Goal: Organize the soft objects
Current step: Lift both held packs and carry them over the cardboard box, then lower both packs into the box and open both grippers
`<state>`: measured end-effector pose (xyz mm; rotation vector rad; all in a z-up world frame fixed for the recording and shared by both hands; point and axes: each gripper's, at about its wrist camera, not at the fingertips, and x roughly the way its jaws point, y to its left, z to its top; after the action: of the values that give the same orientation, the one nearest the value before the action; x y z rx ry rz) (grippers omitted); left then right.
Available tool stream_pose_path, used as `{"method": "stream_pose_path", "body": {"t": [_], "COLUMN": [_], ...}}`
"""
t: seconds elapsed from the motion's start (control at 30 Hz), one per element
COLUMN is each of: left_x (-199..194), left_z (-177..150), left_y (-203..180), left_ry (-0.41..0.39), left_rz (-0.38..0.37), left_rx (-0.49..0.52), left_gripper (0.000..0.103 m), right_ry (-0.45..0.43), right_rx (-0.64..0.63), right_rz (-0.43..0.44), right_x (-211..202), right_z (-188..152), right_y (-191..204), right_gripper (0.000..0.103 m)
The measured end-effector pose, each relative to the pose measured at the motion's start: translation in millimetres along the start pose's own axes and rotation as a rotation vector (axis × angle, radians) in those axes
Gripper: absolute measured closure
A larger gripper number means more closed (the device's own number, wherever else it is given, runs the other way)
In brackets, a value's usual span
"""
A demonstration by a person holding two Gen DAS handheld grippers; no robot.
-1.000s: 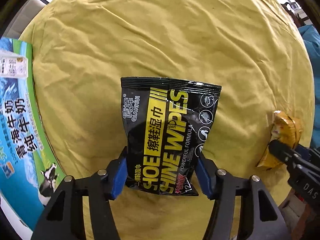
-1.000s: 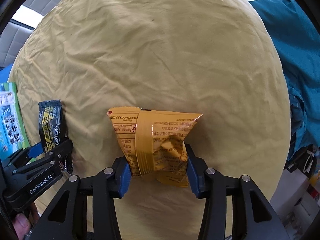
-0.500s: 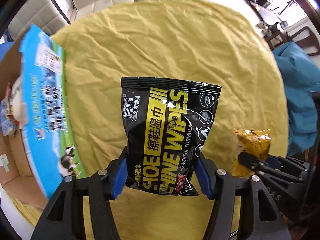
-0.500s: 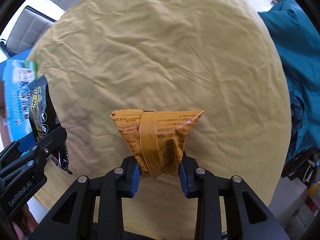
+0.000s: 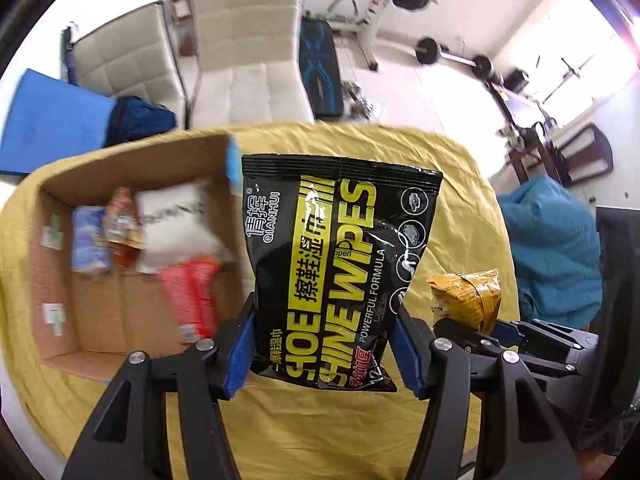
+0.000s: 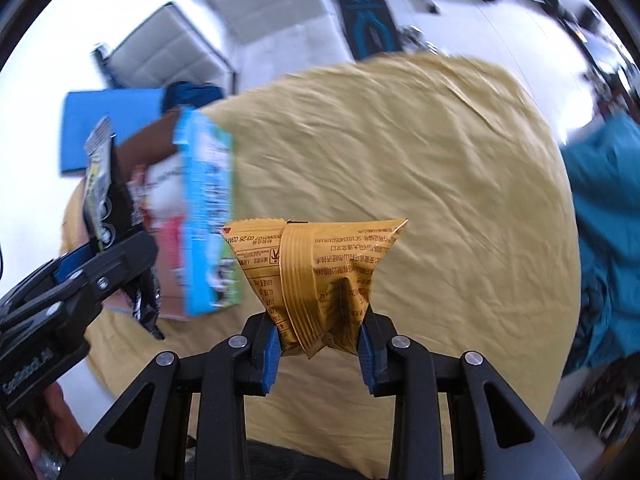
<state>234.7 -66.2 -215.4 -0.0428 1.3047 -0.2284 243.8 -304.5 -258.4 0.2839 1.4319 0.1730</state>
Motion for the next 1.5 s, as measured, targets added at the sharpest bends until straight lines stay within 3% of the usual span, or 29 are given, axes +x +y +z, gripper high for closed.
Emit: {"method": "stream_pose_path", "body": {"t": [0.3,0.63,0.83,1.0,1.27,1.5], "left_x": [-38.4,-39.4,-25.4,4.5,68.2,104.3], "left_z": [12.1,-6.7,-12.8,-18.3,-16.2,-3.9], "left_y": [91.9,181.3,211.8,235.6,267.5,282.0], "left_ry": [-0.077,-0.044,-0.014,0.064,0.237,0.322], "left_rz": [0.107,0.155,0.174,0.16,0.045,-0.024], "left_rx": [-0.088,-0.191,-0.216,-0.231,-0.293,-0.314], "left_gripper": [0.046,0.046,0.046,0.046,0.046,0.045], "right_ry": [-0.032,0.013,0.053,0.107,0.203,0.245], "right_rx": [-0.196,-0.269,-0.282,-0.278,-0.218,-0.173], "right_rz": [0.029,0.004,-0.012,-0.014,0.04,0.075], "right_x": [-10.3,35.7,68.9,104.9,173.0,214.5], "right_z": [15.7,10.8,8.1,9.0,15.2,23.5], "right_y": [133.0,234.6,258.3,270.9,271.8,272.5], "right_gripper": [0.069,0.069,0.069,0.069,0.069,0.069]}}
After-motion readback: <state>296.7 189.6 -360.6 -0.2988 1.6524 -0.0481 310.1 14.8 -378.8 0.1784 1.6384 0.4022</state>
